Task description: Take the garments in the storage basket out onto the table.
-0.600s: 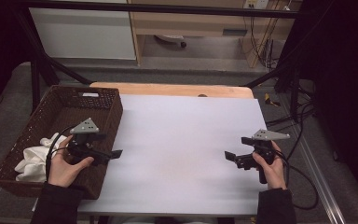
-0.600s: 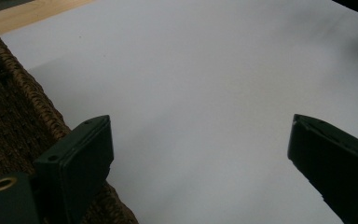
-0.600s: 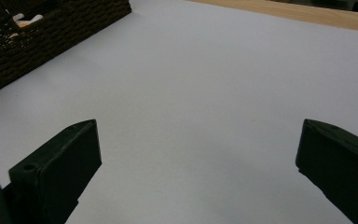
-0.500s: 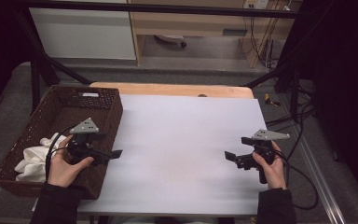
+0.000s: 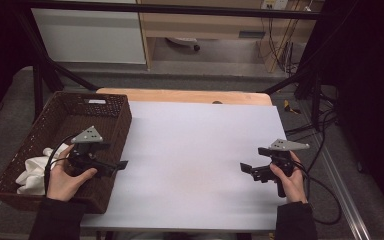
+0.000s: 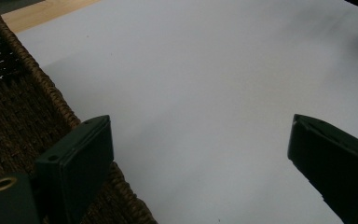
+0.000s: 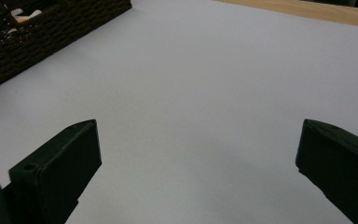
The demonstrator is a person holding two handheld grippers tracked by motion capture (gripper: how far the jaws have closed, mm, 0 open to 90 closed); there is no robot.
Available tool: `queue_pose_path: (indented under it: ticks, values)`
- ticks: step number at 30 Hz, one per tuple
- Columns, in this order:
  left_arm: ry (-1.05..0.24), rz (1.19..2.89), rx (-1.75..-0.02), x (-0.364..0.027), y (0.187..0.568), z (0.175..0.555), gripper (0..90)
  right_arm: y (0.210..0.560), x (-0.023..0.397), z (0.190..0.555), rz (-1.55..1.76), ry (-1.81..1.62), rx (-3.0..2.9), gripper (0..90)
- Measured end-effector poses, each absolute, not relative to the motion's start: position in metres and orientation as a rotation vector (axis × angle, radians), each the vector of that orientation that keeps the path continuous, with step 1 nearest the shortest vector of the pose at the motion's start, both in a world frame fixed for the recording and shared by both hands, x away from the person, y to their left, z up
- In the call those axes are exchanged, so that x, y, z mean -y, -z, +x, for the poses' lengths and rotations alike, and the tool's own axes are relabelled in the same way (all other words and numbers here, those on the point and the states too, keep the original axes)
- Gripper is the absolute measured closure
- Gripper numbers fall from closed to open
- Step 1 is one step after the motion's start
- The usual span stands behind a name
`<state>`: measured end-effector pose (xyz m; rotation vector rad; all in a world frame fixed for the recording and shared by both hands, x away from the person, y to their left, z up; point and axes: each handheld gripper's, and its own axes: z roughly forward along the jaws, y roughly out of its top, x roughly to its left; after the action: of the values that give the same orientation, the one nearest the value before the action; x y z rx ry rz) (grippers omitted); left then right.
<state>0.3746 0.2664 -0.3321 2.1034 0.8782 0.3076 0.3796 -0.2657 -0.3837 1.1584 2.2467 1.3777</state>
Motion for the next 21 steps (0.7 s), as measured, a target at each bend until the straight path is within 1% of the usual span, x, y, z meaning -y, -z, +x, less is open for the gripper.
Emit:
queue_pose_path:
  ticks: [21]
  values:
    - [-0.347,2.1,-0.918,-0.29,0.324,0.372,6.7,0.386,0.263,0.38,1.159,-1.357,-2.267,0.7]
